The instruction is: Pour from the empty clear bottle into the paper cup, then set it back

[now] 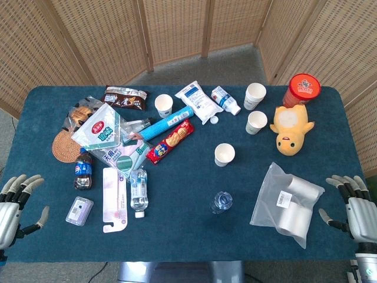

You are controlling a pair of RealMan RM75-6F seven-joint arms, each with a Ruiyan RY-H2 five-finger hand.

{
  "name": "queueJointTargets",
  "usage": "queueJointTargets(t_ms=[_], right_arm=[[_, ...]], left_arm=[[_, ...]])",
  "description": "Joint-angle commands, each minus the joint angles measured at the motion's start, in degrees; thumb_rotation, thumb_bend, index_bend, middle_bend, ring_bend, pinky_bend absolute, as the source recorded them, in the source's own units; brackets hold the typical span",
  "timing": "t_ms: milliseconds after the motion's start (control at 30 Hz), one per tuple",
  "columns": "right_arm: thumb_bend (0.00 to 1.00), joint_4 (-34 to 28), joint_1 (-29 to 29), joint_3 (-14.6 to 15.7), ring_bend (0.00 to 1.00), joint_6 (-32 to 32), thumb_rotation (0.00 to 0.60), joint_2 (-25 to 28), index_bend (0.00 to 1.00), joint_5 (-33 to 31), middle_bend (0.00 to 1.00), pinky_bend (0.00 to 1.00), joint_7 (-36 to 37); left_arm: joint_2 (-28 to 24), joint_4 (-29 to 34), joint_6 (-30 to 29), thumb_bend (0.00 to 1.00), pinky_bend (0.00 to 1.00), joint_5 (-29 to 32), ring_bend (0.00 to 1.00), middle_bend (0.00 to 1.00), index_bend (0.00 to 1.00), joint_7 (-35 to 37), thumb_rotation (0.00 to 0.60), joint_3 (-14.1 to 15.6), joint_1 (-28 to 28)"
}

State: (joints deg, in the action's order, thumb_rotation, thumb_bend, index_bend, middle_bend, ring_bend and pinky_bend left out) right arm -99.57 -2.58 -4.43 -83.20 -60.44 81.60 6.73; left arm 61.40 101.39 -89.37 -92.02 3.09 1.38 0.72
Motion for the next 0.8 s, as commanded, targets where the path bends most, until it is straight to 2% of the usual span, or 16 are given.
queueJointTargets(t_ms=[33, 400, 533, 633, 800], right_arm=[[0.29, 0.01, -0.06, -0.05, 0.11, 0.16, 0.6, -0.09, 0.22, -0.15, 0.19, 0.05, 0.0], [0.29, 1.31, -0.99, -0.01, 0.11, 2.43, 0.6, 0.38, 0.22, 0.17, 0.19, 0.05, 4.34], [0.29, 1.75, -1.59, -0.21, 0.11, 3.39, 0.6, 0.35, 0.21, 0.73, 0.19, 0.05, 8.59], [0.29, 2.28, -2.27, -0.1, 0.11, 4.3, 0.6, 0.37, 0.2, 2.04, 0.19, 0.05, 12.96], [0.29, 3.43, -4.66, 0.85, 0.08, 8.08, 0.6, 1.65, 0.17, 5.85, 0.19, 0.05, 26.77]], left_arm=[[0.0, 0.07, 0.41, 0.49, 0.02, 0.17, 0.09, 0.17, 0.15, -0.08, 0.328, -0.06, 0.21], [-0.59, 0.49, 0.47, 0.49, 0.02, 0.15, 0.09, 0.17, 0.15, 0.4, 0.328, -0.36, 0.48], [-1.33, 1.14, 0.46, 0.49, 0.02, 0.22, 0.09, 0.17, 0.15, 0.42, 0.331, -0.57, 0.62], [-2.05, 1.76, 0.66, 0.49, 0.02, 0.15, 0.09, 0.17, 0.15, 1.35, 0.331, -0.61, 0.81], [-3.34, 2.5, 1.05, 0.49, 0.02, 0.0, 0.09, 0.17, 0.15, 2.82, 0.331, -0.9, 1.36]])
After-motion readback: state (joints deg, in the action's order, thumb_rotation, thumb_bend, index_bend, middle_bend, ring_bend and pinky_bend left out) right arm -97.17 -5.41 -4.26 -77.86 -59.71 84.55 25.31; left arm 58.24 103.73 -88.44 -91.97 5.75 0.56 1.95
